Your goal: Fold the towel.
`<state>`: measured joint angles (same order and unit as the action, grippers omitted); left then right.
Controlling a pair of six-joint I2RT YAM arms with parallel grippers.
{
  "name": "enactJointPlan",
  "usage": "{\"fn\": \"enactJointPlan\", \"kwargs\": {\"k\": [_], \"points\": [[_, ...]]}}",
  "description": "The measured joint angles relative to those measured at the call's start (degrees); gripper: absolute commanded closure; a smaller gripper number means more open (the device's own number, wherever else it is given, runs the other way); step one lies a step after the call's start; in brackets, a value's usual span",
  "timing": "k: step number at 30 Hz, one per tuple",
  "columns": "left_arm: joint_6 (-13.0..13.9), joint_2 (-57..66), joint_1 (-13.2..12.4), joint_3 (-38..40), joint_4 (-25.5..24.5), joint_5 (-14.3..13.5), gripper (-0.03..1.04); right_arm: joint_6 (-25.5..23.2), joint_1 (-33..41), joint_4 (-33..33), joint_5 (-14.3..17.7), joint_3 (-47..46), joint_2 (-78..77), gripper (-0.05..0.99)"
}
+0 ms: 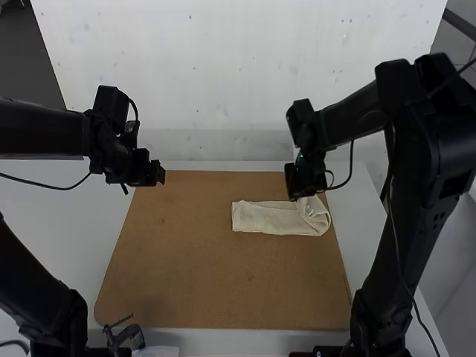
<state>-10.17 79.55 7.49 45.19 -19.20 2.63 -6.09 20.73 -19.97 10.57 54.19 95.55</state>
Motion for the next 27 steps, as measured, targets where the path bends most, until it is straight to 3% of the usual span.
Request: {"fn": "enactJointPlan", "kwargs": {"k": [9, 24, 27], "points": [[0.5, 0.0, -1.0, -0.9, 0.2, 0.0, 0.05, -8.5, 14.1, -2.4, 4.3, 8.1, 7.9, 0.92], [1.2, 0.0, -2.0, -2.8, 1.1, 0.0, 0.05, -13.0, 19.9, -4.6, 7.1, 14.6, 14.1, 0.92], [1.4, 0.0, -2.0, -2.8, 1.1, 0.0, 0.05, -13.4, 20.9, -4.5, 7.1, 15.6, 14.1, 0.86]]}}
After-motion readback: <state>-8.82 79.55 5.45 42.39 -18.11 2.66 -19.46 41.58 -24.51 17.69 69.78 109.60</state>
